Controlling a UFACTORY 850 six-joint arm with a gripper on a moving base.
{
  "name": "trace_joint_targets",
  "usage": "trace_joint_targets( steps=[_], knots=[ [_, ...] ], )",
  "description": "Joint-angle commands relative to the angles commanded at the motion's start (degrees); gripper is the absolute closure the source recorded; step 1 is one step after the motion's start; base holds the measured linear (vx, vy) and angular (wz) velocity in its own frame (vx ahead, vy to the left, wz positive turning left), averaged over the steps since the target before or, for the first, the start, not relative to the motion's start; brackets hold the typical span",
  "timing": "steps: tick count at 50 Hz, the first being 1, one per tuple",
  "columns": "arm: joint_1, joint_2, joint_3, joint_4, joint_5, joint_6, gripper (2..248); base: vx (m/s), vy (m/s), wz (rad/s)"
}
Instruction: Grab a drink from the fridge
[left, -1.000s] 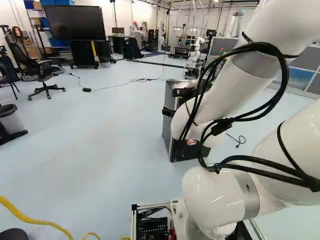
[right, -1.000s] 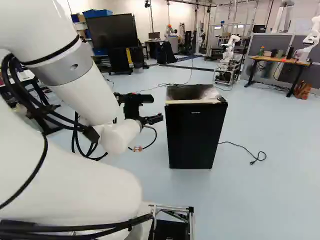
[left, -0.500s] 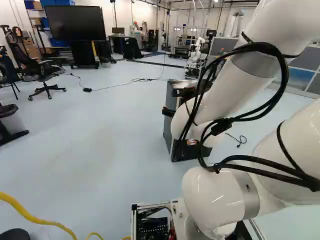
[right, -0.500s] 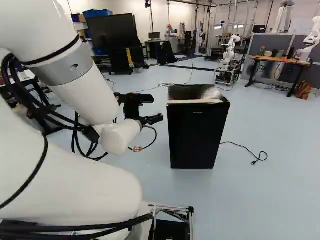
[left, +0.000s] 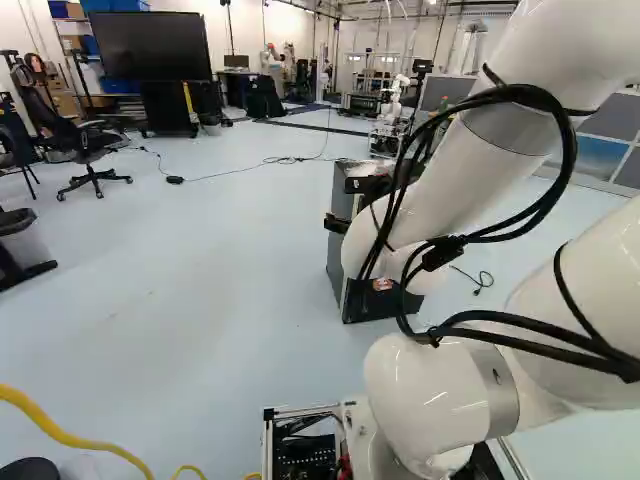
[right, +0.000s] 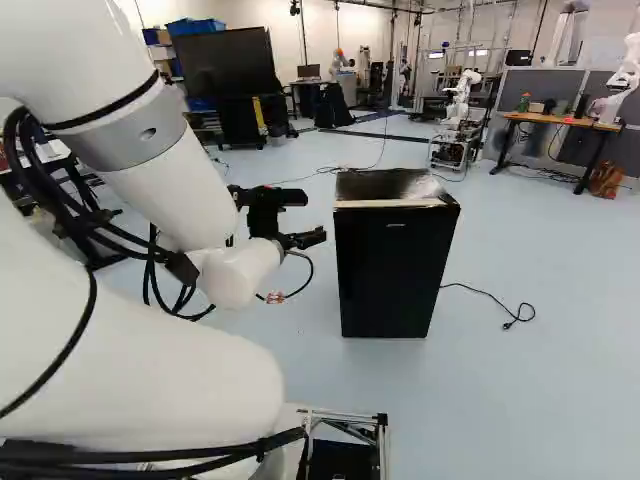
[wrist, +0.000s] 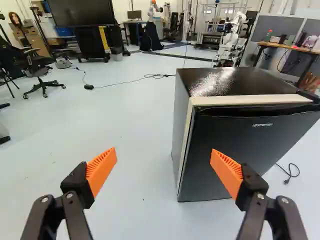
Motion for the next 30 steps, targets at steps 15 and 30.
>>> trace_joint_targets(
  steps=[15,30],
  knots=[
    [1.76,-1.08,-0.92,5.02,1.95,0.00,3,0.000,0.000,0.000],
    [4.67,-3.24,-2.71,10.13,4.47,0.00,3,0.000,0.000,0.000]
  ],
)
